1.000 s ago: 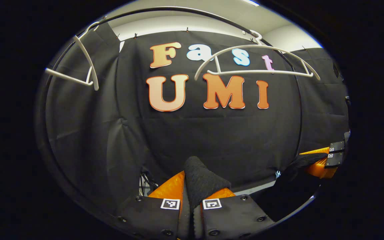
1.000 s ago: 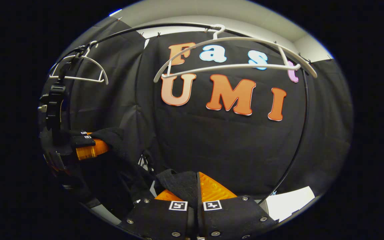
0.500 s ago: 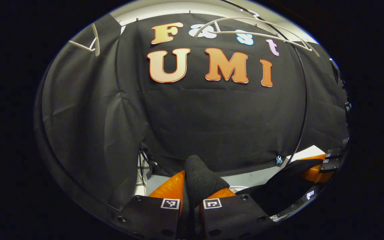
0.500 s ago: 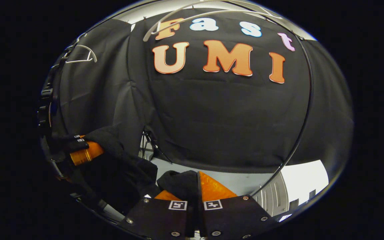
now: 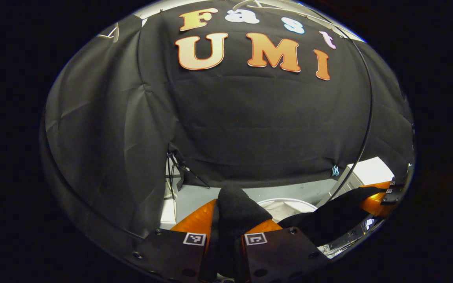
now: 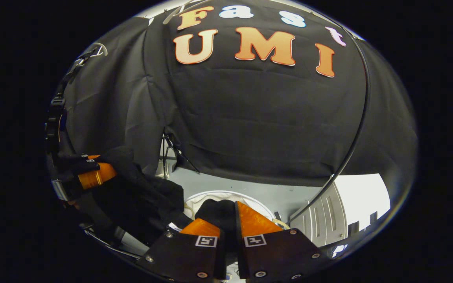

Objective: Grasp the clothes on the hanger with both hands and then place them into the laundry hamper below.

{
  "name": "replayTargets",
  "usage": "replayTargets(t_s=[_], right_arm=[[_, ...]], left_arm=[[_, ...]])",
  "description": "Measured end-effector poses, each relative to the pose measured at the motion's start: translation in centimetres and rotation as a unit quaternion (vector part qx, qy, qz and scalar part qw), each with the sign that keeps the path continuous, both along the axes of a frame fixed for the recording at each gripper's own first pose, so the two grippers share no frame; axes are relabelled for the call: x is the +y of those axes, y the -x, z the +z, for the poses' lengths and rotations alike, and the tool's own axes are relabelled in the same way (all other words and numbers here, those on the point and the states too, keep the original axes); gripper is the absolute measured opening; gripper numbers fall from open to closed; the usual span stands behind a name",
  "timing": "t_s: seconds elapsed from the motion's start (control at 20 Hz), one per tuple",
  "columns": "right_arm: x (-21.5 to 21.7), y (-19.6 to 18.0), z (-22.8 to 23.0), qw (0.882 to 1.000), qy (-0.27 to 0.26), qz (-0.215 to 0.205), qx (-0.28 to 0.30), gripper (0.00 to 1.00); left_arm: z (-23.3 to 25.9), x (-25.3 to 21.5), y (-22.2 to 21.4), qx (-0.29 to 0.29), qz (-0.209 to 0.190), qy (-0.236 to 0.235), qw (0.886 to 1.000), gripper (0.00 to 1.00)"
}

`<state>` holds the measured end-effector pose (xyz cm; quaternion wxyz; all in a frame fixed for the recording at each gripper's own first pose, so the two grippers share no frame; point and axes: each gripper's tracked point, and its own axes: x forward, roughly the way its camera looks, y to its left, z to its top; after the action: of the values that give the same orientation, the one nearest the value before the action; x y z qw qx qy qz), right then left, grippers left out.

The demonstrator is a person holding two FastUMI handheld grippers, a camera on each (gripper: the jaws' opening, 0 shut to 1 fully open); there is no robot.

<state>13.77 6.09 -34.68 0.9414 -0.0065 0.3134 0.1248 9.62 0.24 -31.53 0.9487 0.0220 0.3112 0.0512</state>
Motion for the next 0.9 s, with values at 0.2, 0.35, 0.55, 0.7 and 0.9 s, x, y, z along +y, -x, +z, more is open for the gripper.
replayTargets(t_s=[0.2, 0.35, 0.55, 0.7, 0.9], right_arm=[[-0.5, 0.1, -0.9, 1.000, 0.010, -0.004, 0.008, 0.14], [-1.1, 0.6, -2.1, 0.999, 0.030, -0.001, 0.019, 0.23], [-0.2, 0.7, -1.7, 1.000, 0.011, 0.004, 0.021, 0.55], [-1.2, 1.1, -2.1, 0.999, 0.024, -0.010, 0.030, 0.78], [-2.0, 2.0, -2.9, 0.999, 0.022, -0.020, 0.044, 0.88]], left_arm=[[-1.8, 0.8, 0.9, 0.022, 0.003, -0.006, 1.000, 0.28], [-3.2, 1.3, 1.9, 0.043, 0.004, -0.009, 0.999, 0.38], [-5.8, 2.7, 3.4, 0.080, 0.031, -0.012, 0.996, 0.84], [-7.0, 2.9, 4.5, 0.100, 0.041, -0.003, 0.994, 1.00], [-6.6, 2.3, 5.0, 0.097, 0.010, -0.006, 0.995, 0.99]])
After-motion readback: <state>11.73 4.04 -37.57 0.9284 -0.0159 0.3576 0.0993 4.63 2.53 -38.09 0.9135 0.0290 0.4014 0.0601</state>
